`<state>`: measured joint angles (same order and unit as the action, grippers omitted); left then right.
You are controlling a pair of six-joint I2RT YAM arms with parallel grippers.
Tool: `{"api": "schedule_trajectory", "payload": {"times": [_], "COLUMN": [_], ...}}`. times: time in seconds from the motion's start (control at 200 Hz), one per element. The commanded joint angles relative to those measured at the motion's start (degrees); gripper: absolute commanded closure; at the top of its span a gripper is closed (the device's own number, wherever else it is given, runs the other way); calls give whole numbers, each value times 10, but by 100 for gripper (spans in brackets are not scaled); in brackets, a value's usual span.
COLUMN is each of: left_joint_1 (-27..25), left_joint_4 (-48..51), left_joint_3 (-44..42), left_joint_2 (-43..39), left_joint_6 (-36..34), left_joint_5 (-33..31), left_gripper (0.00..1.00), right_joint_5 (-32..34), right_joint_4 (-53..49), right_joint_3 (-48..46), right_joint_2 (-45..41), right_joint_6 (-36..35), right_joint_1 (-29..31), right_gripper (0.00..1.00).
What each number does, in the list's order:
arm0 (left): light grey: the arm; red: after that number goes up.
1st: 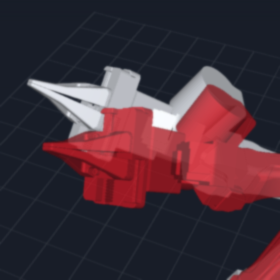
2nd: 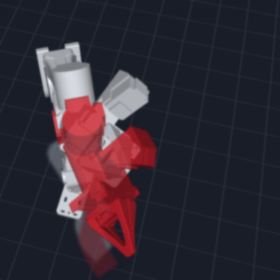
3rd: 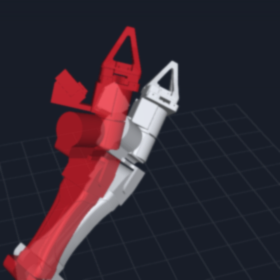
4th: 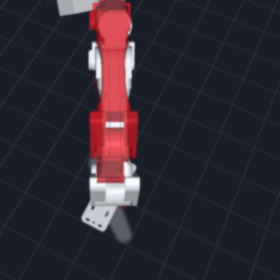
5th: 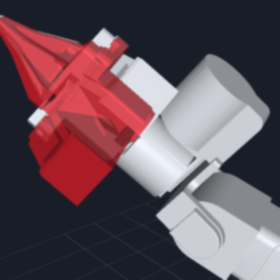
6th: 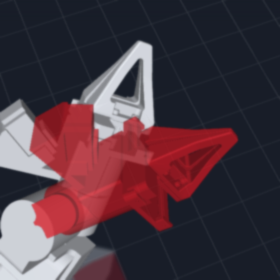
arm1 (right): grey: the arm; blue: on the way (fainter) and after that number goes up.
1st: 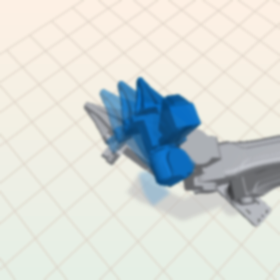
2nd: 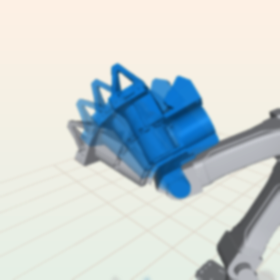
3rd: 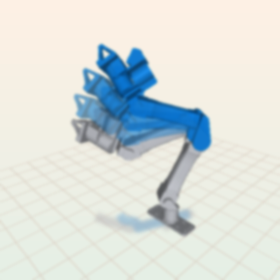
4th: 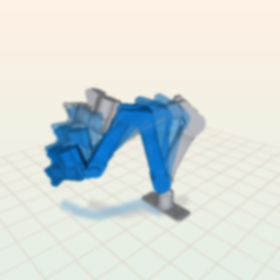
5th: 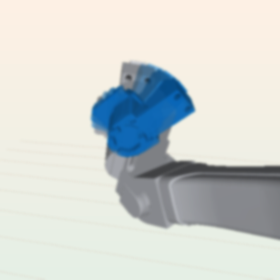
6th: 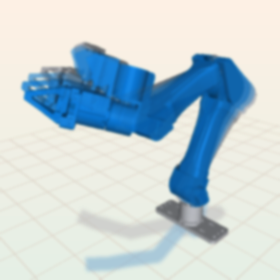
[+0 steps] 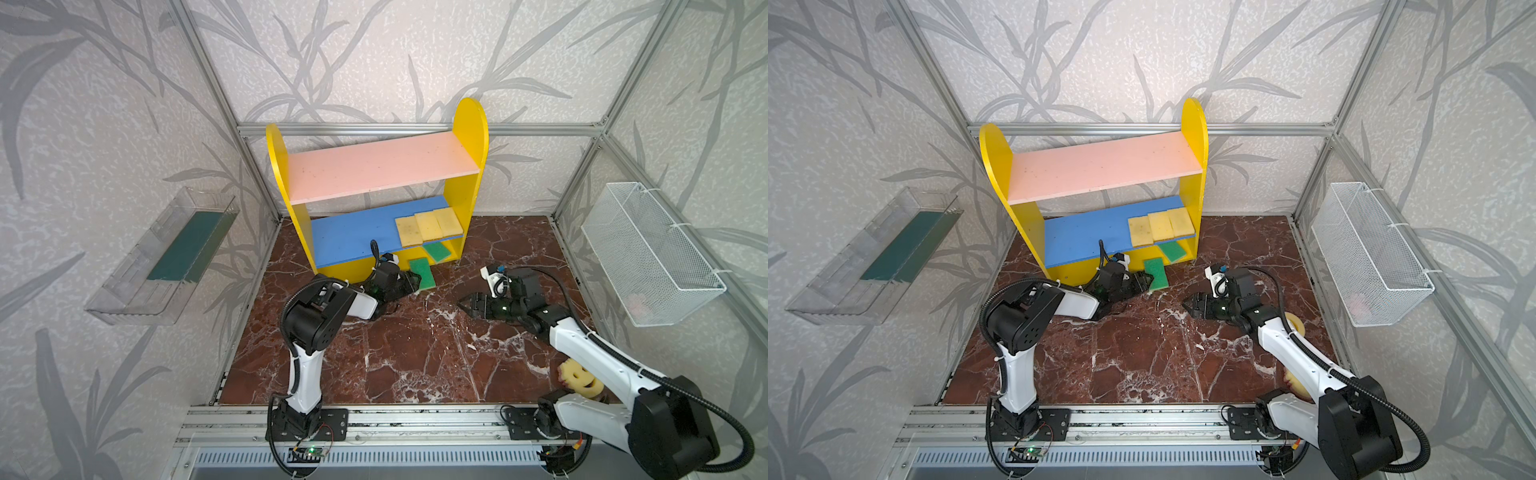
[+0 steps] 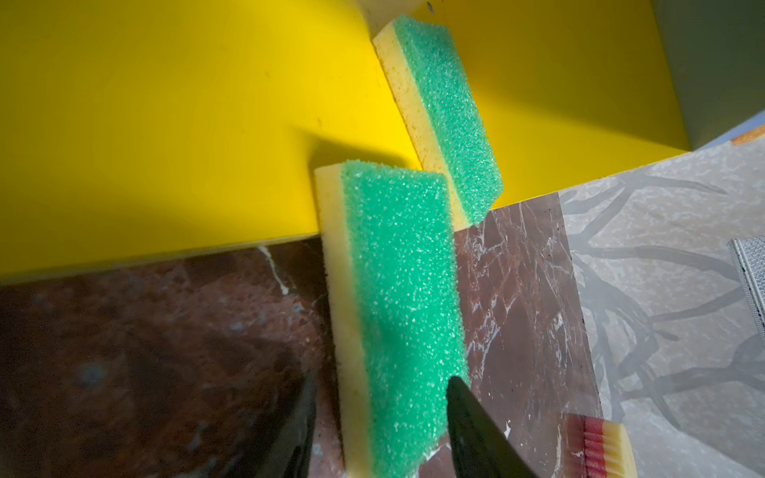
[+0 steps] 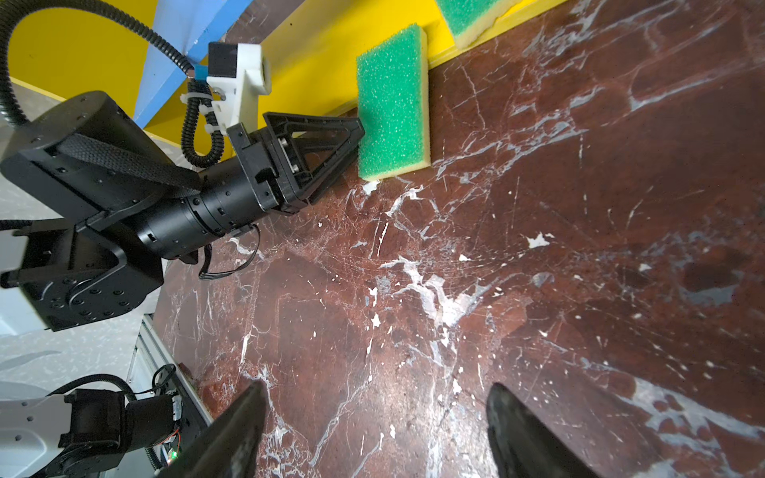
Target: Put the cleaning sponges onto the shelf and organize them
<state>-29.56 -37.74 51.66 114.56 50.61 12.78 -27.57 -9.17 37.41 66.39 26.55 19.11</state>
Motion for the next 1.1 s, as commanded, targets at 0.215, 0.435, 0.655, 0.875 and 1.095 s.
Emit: {"api": "schedule_trajectory", "payload": {"times": [0.215,0.435,0.655,0.875,1.095], "left_joint_1": [-7,-30,-63,-91,-97], "left_joint_4": [-37,-27,-5,105,311], "left_joint_3": [-25,-86,-171,-248,-276], "left_joint_2": [-47,-116,-209,-361,-559], "left_joint_6": [-2,-18,-35,-57,-94], "left_joint_5": [-39,-74,-106,-144,-184], "left_gripper": [38,24,23,23,23], "right_joint_5": [-6,-9,9,9,36], "right_joint_4": [19,64,157,265,278], "right_joint_3": [-7,-14,-15,15,58], "right_joint_2": [33,61,144,249,311], "right_joint_6": [8,43,90,151,156], "right_joint_1": [-1,14,65,89,105], "right_gripper": [25,56,89,100,100]}}
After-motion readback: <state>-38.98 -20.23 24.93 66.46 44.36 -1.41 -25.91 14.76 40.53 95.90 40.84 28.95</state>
